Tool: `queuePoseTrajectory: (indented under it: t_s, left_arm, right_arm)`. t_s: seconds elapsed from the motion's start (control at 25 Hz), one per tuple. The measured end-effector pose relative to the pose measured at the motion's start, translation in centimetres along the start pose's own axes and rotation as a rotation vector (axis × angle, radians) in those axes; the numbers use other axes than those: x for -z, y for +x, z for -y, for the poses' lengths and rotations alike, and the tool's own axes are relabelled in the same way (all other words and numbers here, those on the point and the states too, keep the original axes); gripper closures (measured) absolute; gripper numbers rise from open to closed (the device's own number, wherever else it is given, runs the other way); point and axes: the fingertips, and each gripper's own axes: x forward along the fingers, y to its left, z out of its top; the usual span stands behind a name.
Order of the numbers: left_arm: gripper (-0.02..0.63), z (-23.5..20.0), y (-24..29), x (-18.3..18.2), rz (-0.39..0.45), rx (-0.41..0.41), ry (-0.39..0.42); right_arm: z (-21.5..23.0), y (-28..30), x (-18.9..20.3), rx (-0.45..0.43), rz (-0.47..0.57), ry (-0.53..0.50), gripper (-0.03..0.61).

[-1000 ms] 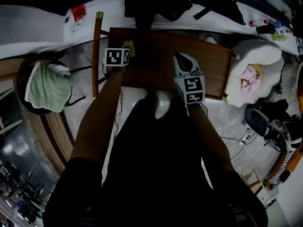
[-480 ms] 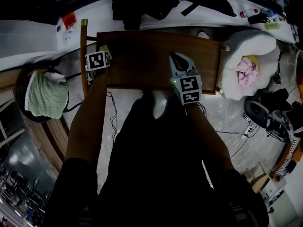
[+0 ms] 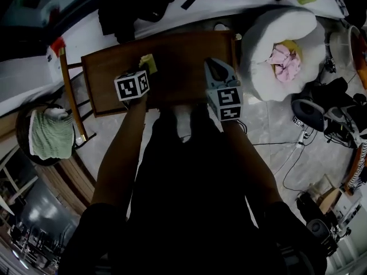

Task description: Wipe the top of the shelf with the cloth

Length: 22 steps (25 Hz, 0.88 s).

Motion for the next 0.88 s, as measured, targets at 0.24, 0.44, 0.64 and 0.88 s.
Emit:
queuePoseTrajectory:
  t_s: [0.24, 0.44, 0.64, 0.88]
  left_arm:
    - [0.577, 18.6, 5.9, 1.8, -0.085, 0.241, 0.041]
    - [0.577, 25.2, 8.2, 3.8, -0.165, 0.273, 0.095]
    - [0.577, 28.4, 9.3, 3.6, -0.147, 0.291, 0.087]
    - [0.577, 28.6, 9.3, 3.7, -0.146, 0.266, 0.127]
  right_arm:
    - [8.2, -4.5, 2.4, 0.084, -0.002, 0.023, 0.545]
    - [12.1, -7.2, 4.7, 0.106, -0.021, 0.041, 0.545]
    - [13.3, -8.1, 6.0, 0.083, -0.027, 0.025, 0.545]
    - [12.2, -7.8, 6.0, 0.052, -0.029, 0.016, 0.545]
